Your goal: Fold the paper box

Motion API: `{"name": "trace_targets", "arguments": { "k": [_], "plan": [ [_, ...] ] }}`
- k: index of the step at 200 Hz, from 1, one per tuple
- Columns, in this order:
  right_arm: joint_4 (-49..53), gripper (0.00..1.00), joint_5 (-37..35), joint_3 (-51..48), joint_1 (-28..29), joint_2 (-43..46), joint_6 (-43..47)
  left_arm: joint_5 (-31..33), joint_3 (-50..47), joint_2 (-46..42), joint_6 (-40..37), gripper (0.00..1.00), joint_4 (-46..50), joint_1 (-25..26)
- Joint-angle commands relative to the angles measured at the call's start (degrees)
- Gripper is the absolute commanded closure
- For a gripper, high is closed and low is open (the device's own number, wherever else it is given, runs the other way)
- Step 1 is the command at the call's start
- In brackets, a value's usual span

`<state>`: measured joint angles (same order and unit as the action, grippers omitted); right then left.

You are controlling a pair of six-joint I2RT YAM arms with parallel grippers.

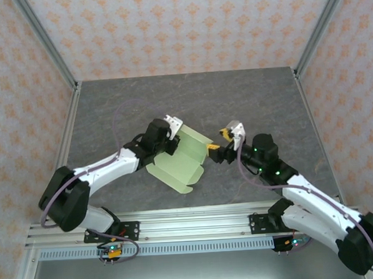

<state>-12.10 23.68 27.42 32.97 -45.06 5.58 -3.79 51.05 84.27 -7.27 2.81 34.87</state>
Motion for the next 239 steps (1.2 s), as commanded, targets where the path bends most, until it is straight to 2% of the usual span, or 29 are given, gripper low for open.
{"name": "trace_targets", "arguments": {
  "k": [1,20,62,90,108,135,154,173,188,203,228,239],
  "plan": [
    [5.55,0.16,-20.89,-0.50,-1.36,4.40,-8.06,-3.15,7.51,4.90,-4.73,1.00,13.55,0.19],
    [6.42,0.17,-26.46,-2.87,-3.15,8.33,-11.30,-1.84,13.79,9.09,-6.23,1.00,21.70,0.15],
    [14.35,0.17,-24.10,-1.29,-5.81,9.66,-15.69,-0.01,29.57,20.93,-9.40,0.98,44.24,0.15],
    [16.66,0.17,-19.86,0.65,-5.81,6.76,-15.53,2.59,36.02,27.92,-9.35,0.91,52.07,0.28],
    [15.92,0.17,-18.21,0.58,-5.75,4.90,-15.17,2.93,37.11,28.89,-10.05,0.74,52.20,0.61],
    [15.17,0.17,-15.25,1.01,-5.79,1.74,-14.14,1.15,36.11,26.00,-8.30,0.68,48.25,0.87],
    [15.92,0.17,-9.70,2.56,-5.80,-2.74,-10.88,-0.72,33.72,20.73,-6.19,0.66,43.15,1.15],
    [21.20,0.17,-7.10,7.82,-5.76,-9.42,-6.54,-1.28,30.06,15.05,-4.46,0.66,38.14,1.34],
    [24.90,0.19,-5.32,12.25,-5.81,-15.18,-4.98,-1.38,28.18,11.54,-3.81,0.65,36.50,1.34],
    [26.04,0.22,-0.54,15.76,-5.80,-20.29,-3.40,-1.40,26.69,9.13,-3.72,0.65,36.01,1.38],
    [26.82,0.22,6.82,20.91,-5.60,-26.90,-3.85,1.93,24.32,6.76,-2.16,0.65,35.22,1.18],
    [27.73,0.22,7.72,23.41,-4.69,-29.05,-5.08,4.01,22.73,5.44,0.57,0.65,34.22,0.84]
  ]
}}
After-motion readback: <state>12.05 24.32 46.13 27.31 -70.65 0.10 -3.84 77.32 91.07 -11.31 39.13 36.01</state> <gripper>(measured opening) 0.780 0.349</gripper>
